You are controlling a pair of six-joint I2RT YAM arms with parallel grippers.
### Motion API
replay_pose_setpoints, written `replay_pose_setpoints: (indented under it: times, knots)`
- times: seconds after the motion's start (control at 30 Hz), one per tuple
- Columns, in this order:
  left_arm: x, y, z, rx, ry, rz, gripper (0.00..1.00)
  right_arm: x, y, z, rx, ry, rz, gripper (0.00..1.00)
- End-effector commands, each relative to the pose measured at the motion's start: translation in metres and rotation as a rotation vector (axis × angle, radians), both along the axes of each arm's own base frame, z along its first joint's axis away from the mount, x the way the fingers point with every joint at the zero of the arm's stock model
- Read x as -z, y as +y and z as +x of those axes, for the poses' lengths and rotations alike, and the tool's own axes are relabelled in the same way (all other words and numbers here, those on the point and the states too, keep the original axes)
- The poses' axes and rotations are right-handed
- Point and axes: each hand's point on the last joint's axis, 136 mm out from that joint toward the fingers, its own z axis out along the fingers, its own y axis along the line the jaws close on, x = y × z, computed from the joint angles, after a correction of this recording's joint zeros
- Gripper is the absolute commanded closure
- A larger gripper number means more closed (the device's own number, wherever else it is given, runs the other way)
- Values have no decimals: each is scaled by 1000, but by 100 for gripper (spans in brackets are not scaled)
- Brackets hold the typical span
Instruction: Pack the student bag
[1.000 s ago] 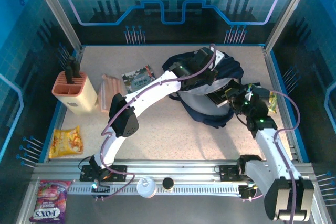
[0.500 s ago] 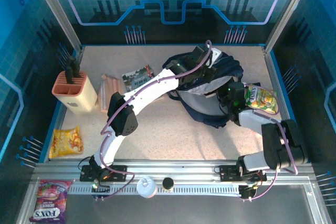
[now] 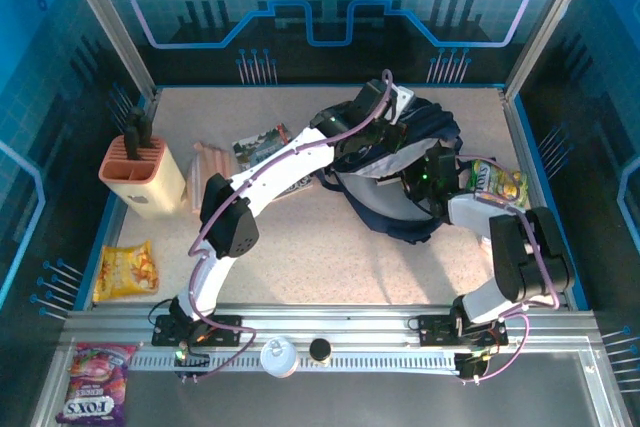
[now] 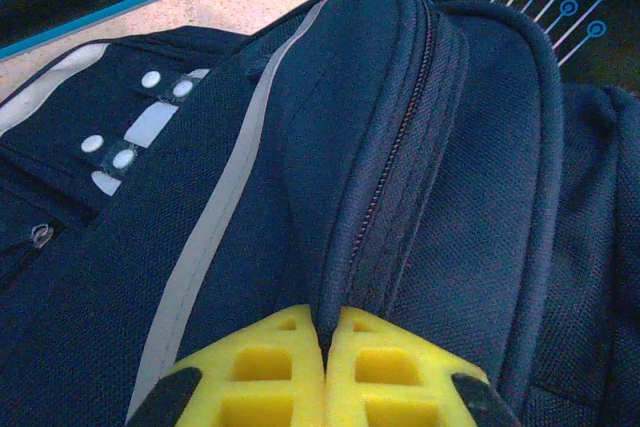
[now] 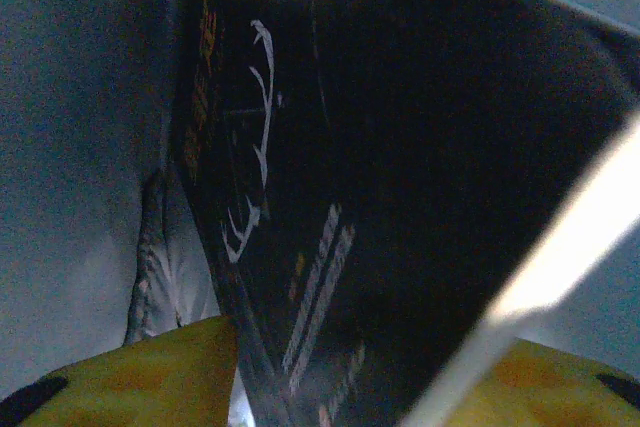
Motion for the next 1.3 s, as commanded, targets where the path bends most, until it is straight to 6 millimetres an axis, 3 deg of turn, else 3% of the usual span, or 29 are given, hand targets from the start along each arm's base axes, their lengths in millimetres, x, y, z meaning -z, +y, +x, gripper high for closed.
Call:
replay_pose_setpoints:
  times: [0.0,0.17,0.4,0.57,0.73,0.83,1.0,1.27]
  knots:
    - [-83,8,2,-15,-126,-178,100,3,-2,-25,-35,58,-29,46]
    - [-80,8,2,-15,-116,-180,100,9,-1,-32,-48,80,-19,48]
    - [-77,8,0,-10,-106,-176,100,7,10,-12,-90,54,9,72]
    - [-76,10,0,-13,-96,-172,100,5,12,9,-106,16,-6,77]
    - [-72,12,1,-21,-91,-164,100,-8,7,21,-132,-67,-22,74]
    - [-67,14,3,-26,-86,-152,100,-11,-1,7,-131,-77,1,63]
    - [-51,16,5,-35,-70,-128,100,-13,-25,-42,-109,-25,-65,51]
    - [-11,21,5,-44,-2,-90,100,-65,-94,-114,116,-15,-313,32]
